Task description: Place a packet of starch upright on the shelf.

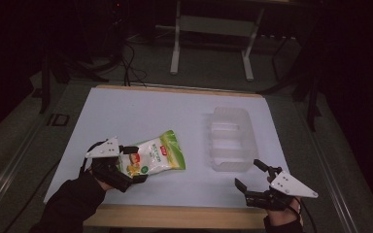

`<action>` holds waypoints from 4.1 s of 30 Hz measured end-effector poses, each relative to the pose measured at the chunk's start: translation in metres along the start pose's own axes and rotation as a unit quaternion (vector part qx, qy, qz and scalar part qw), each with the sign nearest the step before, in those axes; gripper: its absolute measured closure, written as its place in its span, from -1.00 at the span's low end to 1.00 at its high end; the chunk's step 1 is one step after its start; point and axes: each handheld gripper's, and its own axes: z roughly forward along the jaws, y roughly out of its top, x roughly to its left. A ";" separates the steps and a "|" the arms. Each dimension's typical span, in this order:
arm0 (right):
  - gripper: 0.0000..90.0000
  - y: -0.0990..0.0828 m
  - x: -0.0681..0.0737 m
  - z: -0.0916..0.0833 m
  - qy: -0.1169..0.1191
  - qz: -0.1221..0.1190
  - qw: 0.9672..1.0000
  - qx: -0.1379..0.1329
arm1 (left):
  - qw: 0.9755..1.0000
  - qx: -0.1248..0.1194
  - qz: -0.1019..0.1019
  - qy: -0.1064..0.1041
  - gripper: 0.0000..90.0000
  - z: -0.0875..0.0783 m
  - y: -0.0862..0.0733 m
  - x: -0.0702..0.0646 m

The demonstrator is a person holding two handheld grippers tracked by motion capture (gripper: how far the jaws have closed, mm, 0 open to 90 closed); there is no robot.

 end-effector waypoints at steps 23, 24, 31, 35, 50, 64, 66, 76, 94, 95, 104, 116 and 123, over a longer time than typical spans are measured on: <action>-0.74 -0.003 -0.001 0.001 0.010 0.001 1.000 0.009 | 0.999 0.048 -0.002 0.002 -0.96 0.058 0.029 0.045; -0.74 -0.003 -0.001 0.001 0.010 0.001 1.000 0.009 | 0.999 0.050 0.001 0.005 -0.96 0.062 0.030 0.046; -0.74 -0.003 -0.001 0.000 0.014 0.000 1.000 0.009 | 0.997 0.066 0.014 0.023 -0.86 0.079 0.034 0.060; -0.74 -0.004 -0.001 0.001 0.017 0.001 1.000 0.010 | 0.997 0.062 0.003 0.037 -0.75 0.082 0.035 0.075; -0.74 -0.004 -0.002 0.001 0.016 0.001 1.000 0.010 | 0.991 0.112 -0.050 0.047 -0.79 0.102 0.027 0.119; -0.74 -0.006 -0.003 0.003 0.020 0.009 1.000 0.014 | 0.987 0.146 -0.063 0.018 -0.55 0.117 0.008 0.138; -0.74 -0.006 -0.003 0.003 0.020 0.010 1.000 0.015 | 0.986 0.152 -0.062 0.015 -0.53 0.119 0.008 0.138; -0.74 -0.006 -0.001 0.004 0.021 0.004 1.000 0.022 | 0.978 0.201 -0.063 -0.001 -0.29 0.131 -0.001 0.140; -0.73 -0.006 0.001 0.005 0.031 0.001 0.999 0.022 | 0.959 0.281 -0.027 0.018 0.57 0.144 0.005 0.121; -0.73 -0.006 0.001 0.005 0.032 0.002 0.999 0.022 | 0.959 0.283 -0.020 0.021 0.64 0.143 0.006 0.120; -0.72 -0.007 0.000 0.006 0.034 0.004 0.999 0.023 | 0.964 0.261 0.002 0.037 0.87 0.137 0.004 0.114; -0.71 -0.004 -0.003 0.000 0.021 0.009 1.000 0.003 | 0.972 0.230 0.003 0.046 0.90 0.119 0.018 0.102; -0.71 -0.004 -0.001 0.000 0.021 0.007 1.000 0.005 | 0.980 0.188 -0.002 0.063 0.90 0.093 0.029 0.094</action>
